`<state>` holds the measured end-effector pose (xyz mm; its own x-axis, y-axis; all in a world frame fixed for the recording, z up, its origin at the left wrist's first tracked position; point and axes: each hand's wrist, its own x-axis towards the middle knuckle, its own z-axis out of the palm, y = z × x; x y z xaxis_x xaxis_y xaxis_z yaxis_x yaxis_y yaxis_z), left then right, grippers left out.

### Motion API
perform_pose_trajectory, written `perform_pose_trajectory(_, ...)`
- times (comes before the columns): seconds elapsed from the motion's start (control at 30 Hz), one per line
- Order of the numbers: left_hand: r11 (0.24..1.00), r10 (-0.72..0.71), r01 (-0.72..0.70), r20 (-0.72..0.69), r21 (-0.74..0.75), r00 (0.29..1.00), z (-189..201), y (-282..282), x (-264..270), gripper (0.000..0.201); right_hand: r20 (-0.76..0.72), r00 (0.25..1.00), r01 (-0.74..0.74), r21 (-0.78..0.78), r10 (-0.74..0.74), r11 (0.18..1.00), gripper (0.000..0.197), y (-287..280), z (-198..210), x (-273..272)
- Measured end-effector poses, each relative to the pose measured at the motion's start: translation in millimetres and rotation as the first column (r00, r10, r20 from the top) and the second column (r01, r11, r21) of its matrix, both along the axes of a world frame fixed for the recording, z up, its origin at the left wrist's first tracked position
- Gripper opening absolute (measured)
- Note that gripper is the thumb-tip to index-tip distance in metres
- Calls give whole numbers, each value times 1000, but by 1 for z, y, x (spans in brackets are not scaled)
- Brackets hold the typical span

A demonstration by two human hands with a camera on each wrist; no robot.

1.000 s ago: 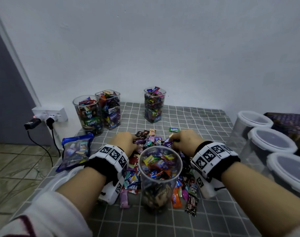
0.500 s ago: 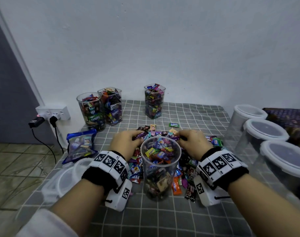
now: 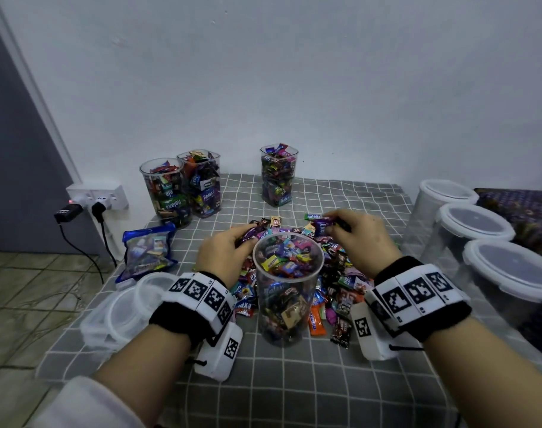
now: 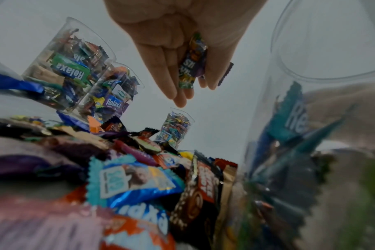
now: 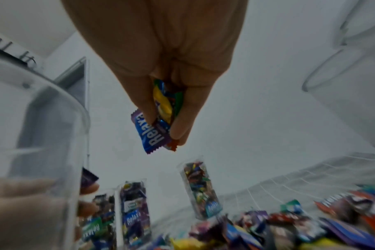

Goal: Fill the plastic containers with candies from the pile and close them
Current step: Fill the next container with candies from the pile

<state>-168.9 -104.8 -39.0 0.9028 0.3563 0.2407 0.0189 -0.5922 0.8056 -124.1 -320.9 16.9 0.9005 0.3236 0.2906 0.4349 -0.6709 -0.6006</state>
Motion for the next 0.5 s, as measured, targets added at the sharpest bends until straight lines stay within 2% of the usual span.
perform_pose_trajectory(0.27, 1000, 23, -23, 16, 6, 1000, 6, -4, -7, 28, 143, 981, -148, 93, 134, 985, 25, 9, 30, -31)
perform_pose_trajectory(0.5, 996, -21, 27, 67, -80, 998, 11, -9, -15, 26, 148, 962, -223, -63, 230, 973, 31, 19, 35, -49)
